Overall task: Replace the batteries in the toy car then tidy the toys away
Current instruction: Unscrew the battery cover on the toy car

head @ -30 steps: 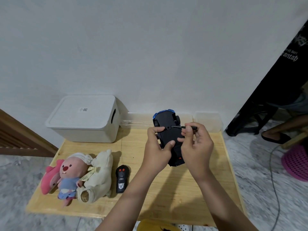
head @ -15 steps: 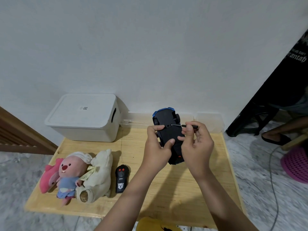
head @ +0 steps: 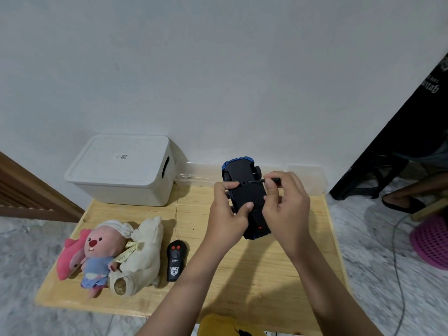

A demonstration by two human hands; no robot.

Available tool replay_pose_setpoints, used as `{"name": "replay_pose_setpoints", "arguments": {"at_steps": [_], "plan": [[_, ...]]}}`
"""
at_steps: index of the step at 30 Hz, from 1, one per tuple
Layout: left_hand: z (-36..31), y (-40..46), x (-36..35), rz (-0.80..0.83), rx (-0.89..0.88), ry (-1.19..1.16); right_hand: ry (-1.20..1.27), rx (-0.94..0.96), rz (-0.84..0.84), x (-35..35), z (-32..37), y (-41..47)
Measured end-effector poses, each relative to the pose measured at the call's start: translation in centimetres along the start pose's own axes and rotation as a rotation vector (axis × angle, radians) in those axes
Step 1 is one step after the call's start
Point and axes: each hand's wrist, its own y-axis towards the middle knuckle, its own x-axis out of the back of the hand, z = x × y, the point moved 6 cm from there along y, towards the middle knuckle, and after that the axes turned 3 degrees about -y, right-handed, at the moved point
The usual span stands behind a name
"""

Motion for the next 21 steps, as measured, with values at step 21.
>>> {"name": "replay_pose_setpoints", "arguments": {"at_steps": [21], "plan": [[-1.0, -0.2, 0.4, 0.085, 0.058, 0.001, 0.298, -0.066, -0.108, 1.4, 1.2, 2.4]]}}
